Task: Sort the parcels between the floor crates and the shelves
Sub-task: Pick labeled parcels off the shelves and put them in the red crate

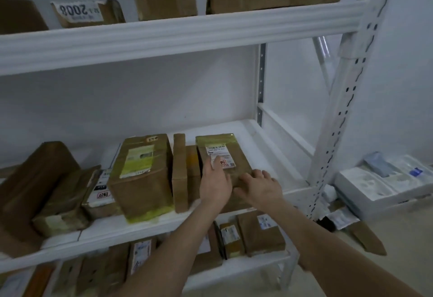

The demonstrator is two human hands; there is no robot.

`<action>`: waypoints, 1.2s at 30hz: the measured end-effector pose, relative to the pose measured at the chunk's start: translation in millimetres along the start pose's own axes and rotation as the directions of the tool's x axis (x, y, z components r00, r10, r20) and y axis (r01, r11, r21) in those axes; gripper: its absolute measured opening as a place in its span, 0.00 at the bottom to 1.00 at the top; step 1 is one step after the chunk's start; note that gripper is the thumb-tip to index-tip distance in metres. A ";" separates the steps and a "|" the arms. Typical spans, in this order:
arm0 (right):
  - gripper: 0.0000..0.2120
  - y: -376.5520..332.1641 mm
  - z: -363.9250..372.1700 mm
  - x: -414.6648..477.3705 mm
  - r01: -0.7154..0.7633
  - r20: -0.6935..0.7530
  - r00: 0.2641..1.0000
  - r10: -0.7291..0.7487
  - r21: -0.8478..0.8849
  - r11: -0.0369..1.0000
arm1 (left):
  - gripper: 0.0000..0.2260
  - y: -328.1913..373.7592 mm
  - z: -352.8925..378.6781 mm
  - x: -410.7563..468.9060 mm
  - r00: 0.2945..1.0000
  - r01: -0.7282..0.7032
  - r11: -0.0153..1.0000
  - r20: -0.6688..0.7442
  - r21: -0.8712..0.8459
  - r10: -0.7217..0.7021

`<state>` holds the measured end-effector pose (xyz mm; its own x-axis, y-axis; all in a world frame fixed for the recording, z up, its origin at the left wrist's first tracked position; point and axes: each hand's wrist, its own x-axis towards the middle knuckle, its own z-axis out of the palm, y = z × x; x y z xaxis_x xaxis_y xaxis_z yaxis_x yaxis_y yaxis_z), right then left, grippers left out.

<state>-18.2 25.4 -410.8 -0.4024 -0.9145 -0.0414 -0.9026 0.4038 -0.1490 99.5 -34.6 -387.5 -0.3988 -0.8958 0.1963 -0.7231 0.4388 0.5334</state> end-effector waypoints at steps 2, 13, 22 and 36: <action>0.25 18.2 -10.1 3.4 0.005 0.025 1.000 -0.007 0.048 0.999 | 0.26 13.1 8.2 -4.0 0.996 0.086 0.996 -0.010 -0.028 -0.086; 0.31 22.6 -34.3 24.7 -0.050 0.147 0.989 -0.020 0.457 0.888 | 0.25 20.7 8.7 -20.5 0.980 0.199 0.977 -0.014 -0.082 -0.201; 0.20 71.2 -47.8 24.4 -0.125 0.306 0.946 -0.109 0.654 0.746 | 0.21 36.6 27.3 -24.4 0.989 0.150 0.983 0.006 -0.104 -0.150; 0.34 73.9 -30.8 48.9 -0.344 0.311 0.938 0.150 0.800 0.491 | 0.06 47.0 18.2 16.6 0.910 0.377 0.868 0.302 -0.324 -0.283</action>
<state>-109.3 11.2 -393.4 -0.4652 -0.8048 -0.3686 -0.1825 0.4947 -0.8497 48.7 -27.5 -374.2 -0.3287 -0.9184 -0.2203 -0.5947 0.0200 0.8037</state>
